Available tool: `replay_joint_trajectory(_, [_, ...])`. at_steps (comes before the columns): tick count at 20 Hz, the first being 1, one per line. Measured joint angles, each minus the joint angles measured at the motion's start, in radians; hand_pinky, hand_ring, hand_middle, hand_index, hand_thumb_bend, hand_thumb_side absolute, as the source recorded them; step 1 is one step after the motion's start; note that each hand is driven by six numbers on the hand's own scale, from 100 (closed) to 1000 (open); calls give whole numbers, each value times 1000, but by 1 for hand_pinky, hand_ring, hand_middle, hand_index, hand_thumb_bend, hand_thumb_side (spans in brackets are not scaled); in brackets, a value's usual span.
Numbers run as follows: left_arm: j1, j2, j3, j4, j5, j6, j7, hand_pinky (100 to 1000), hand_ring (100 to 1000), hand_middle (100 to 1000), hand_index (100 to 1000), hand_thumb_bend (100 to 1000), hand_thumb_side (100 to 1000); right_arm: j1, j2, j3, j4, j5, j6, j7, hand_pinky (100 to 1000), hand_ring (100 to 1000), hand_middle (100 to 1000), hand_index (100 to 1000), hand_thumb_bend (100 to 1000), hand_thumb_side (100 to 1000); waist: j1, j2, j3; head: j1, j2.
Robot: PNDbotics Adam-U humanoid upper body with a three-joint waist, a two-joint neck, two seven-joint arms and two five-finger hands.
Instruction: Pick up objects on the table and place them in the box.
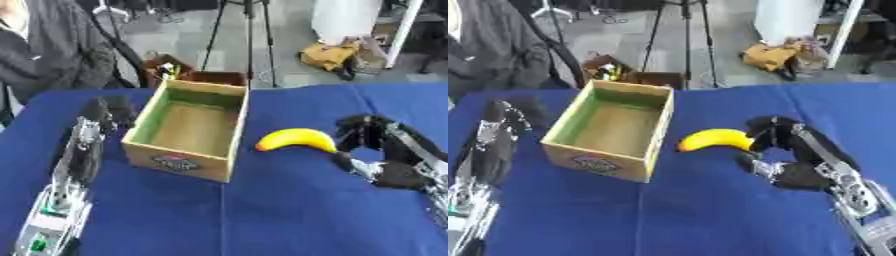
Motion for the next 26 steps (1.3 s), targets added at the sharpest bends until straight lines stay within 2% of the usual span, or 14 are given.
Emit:
replay_joint_trajectory(6, [0, 0, 0, 0, 0, 0, 0, 658, 688, 614, 761, 668, 901, -6, -2, 2, 1, 13, 3, 3, 642, 599, 635, 777, 527, 387, 0, 0, 5, -5, 0])
replay_joint_trajectory(13, [1, 0, 0, 0, 0, 0, 0, 658, 688, 613, 761, 668, 902, -51, -22, 15, 28, 51, 2, 18, 652, 621, 665, 793, 539, 391, -1, 0, 15, -25, 0])
replay_joint_trajectory(14, [1, 0, -1, 0, 0, 0, 0, 658, 688, 613, 761, 681, 915, -65, -27, 19, 39, 59, 1, 25, 654, 622, 667, 794, 451, 411, -1, -1, 20, -27, 0])
replay_joint_trajectory(15, [2, 0, -1, 0, 0, 0, -1, 658, 688, 613, 761, 668, 902, -79, -31, 22, 51, 67, -2, 32, 654, 623, 668, 795, 538, 390, -1, -1, 23, -29, 1])
replay_joint_trajectory(17, [3, 0, -4, 0, 0, 1, -3, 658, 688, 613, 761, 668, 902, -108, -38, 28, 80, 83, -5, 48, 656, 626, 669, 796, 516, 388, 1, -2, 32, -34, 1])
replay_joint_trajectory(26, [6, -8, -17, 0, 1, 3, -15, 658, 689, 613, 761, 669, 902, -269, -39, 50, 283, 202, -29, 116, 686, 677, 705, 809, 564, 400, 9, -5, 73, -85, 6])
